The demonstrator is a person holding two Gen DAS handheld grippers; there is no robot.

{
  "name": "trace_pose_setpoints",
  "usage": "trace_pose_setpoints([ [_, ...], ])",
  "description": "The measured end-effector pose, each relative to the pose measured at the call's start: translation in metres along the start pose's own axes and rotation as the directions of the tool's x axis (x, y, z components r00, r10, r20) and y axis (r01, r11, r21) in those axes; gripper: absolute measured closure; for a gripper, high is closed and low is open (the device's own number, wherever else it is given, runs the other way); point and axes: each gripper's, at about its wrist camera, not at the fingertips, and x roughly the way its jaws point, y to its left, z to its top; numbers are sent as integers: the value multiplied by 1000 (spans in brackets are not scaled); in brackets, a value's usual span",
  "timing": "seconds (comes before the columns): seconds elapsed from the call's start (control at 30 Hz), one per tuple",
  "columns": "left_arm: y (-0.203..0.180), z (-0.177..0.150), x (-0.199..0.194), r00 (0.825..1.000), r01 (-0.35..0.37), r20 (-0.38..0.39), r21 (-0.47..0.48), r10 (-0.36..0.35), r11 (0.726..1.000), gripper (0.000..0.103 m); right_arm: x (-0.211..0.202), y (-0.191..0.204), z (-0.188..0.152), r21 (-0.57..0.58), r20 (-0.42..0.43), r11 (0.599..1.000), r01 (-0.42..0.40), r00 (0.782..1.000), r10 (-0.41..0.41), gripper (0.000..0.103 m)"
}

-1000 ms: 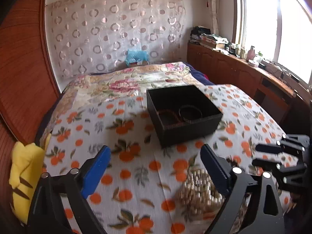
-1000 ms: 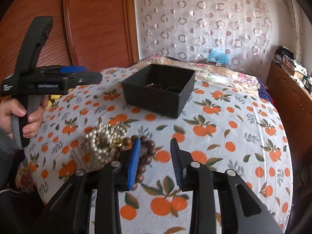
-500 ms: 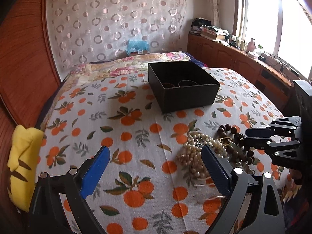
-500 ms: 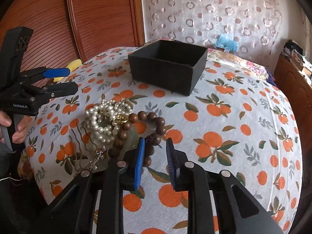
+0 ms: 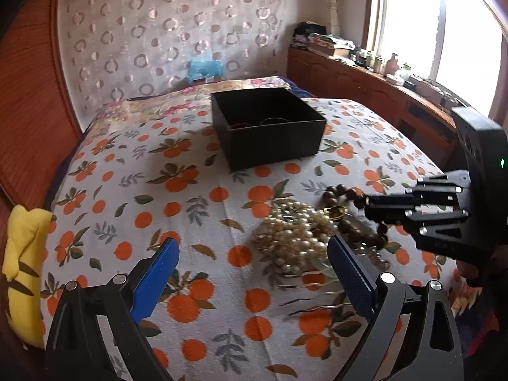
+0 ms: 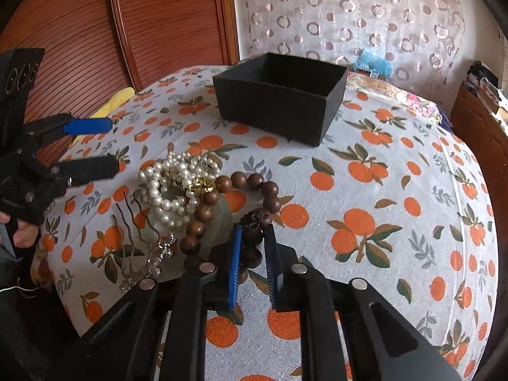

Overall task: Organize jewelry
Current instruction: 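Grasp the brown bead bracelet with the right gripper while the left grasps pearls, then lift the pearls and bead bracelet into the black box and release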

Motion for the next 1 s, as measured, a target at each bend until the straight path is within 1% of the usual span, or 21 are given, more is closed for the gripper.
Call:
trace_pose_setpoints([
  [0.03, -1, 1, 0, 1000, 6, 1, 3, -6, 1000, 14, -3, 0, 1, -1, 9, 1000, 6, 1000, -6, 87],
  [0.07, -3, 2, 0, 1000, 13, 1, 4, -13, 1000, 21, -8, -1, 3, -1, 28, 1000, 18, 999, -18, 87],
  [0.1, -5, 3, 1, 1000, 23, -5, 7, -23, 1000, 25, -11, -1, 4, 0, 40, 1000, 22, 999, -22, 87],
  [0.17, -9, 4, 3, 999, 38, -19, 18, -37, 999, 39, -22, -4, 8, 7, 73, 999, 34, 997, -34, 87],
  [0.2, -12, 5, 4, 999, 42, -23, 25, -41, 999, 42, -25, -5, 9, 10, 84, 999, 37, 996, -37, 87],
  [0.27, -16, 6, 6, 998, 53, -30, 39, -52, 998, 55, -33, -8, 12, 12, 104, 999, 43, 994, -44, 87],
  [0.33, -21, 7, 8, 997, 65, -36, 53, -63, 996, 63, -41, -11, 14, 17, 123, 998, 56, 991, -58, 87],
  [0.43, -28, 8, 14, 997, 71, -50, 76, -67, 995, 66, -48, -15, 16, 28, 141, 998, 63, 988, -66, 87],
  [0.53, -30, 9, 24, 995, 70, -74, 86, -64, 994, 71, -54, -18, 16, 31, 151, 997, 71, 986, -74, 87],
  [0.63, -28, 11, 31, 993, 79, -90, 80, -72, 994, 72, -58, -19, 17, 28, 160, 997, 77, 984, -80, 87],
  [0.7, -27, 12, 33, 993, 80, -93, 75, -73, 994, 74, -62, -19, 18, 26, 168, 997, 78, 982, -81, 87],
  [0.77, -25, 12, 35, 992, 87, -96, 69, -80, 994, 78, -65, -18, 19, 22, 174, 997, 79, 981, -82, 87],
  [0.8, -25, 13, 35, 992, 89, -97, 69, -82, 994, 78, -65, -18, 19, 21, 176, 997, 81, 981, -83, 87],
  [0.9, -26, 13, 35, 993, 86, -93, 81, -79, 993, 82, -67, -18, 20, 17, 179, 996, 84, 980, -85, 87],
  [0.93, -27, 13, 35, 993, 85, -90, 84, -78, 993, 87, -69, -18, 21, 16, 181, 996, 87, 979, -89, 87],
  [0.97, -27, 14, 33, 992, 96, -89, 85, -89, 992, 97, -70, -18, 21, 17, 183, 996, 87, 979, -89, 87],
  [1.0, -27, 16, 32, 992, 100, -85, 84, -92, 992, 96, -71, -18, 22, 17, 185, 996, 87, 979, -89, 87],
])
